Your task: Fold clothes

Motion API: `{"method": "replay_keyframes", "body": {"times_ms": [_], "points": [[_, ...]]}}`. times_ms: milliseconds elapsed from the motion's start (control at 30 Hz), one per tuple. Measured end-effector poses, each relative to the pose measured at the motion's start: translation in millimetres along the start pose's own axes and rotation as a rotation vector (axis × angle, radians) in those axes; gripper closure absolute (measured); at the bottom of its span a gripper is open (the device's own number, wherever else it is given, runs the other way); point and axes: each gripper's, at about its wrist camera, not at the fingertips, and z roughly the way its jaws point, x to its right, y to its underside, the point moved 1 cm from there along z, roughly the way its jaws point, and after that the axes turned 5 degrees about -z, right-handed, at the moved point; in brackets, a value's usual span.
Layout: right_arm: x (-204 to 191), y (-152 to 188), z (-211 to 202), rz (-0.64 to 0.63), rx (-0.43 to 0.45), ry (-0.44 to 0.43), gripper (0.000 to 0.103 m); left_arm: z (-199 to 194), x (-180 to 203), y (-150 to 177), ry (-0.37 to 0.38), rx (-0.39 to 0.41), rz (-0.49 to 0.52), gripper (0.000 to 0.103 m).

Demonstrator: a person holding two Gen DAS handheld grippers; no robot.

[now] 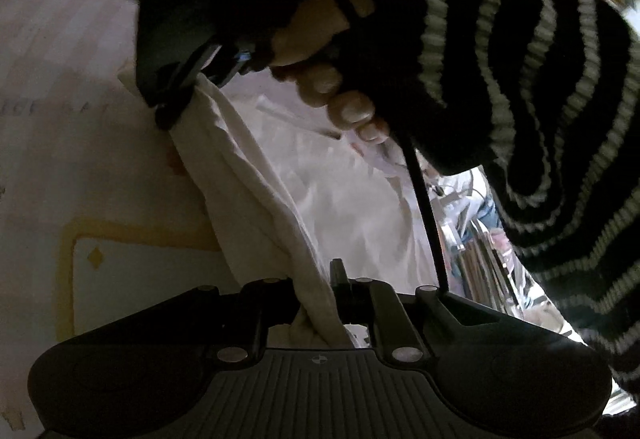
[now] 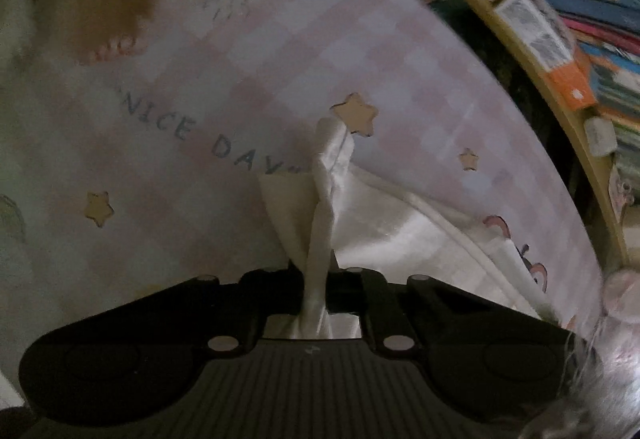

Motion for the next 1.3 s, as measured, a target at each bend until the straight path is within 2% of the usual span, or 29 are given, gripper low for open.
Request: {"method": "replay_keyframes", "body": {"times_ms": [267,467,600,767,967,1133,1300], "points": [[75,51,-61,0.135,0.139,-0.007,0.096,11,45,-4,0.063,-0.006,0.09,0.092],[124,102,-85,0.2,0.228,0.016,0.096,37,92,1,0.101,-0.035,0.158,0.092],[144,137,-93,0.216,0.275,0.026,0.096,64,117,-1,0.094,-0.049,0.195,0.092],[170,176,-88,0.226,0.329,0.004,0.096,95,146,10,0.033,-0.048,0.197,0.092],[207,219,-76,0.233,0.391,-0.08,0.096,130,187,18,-0.073,-0.041,0.186,0.092],[233,245,-71,0.226,0.44,-0.137,0.096,155,220,23,-0.151,-0.025,0.196,0.092],[255,267,-71,0.225,0.497,-0.174,0.096,173,240,24,-0.191,-0.032,0.204,0.092]]}}
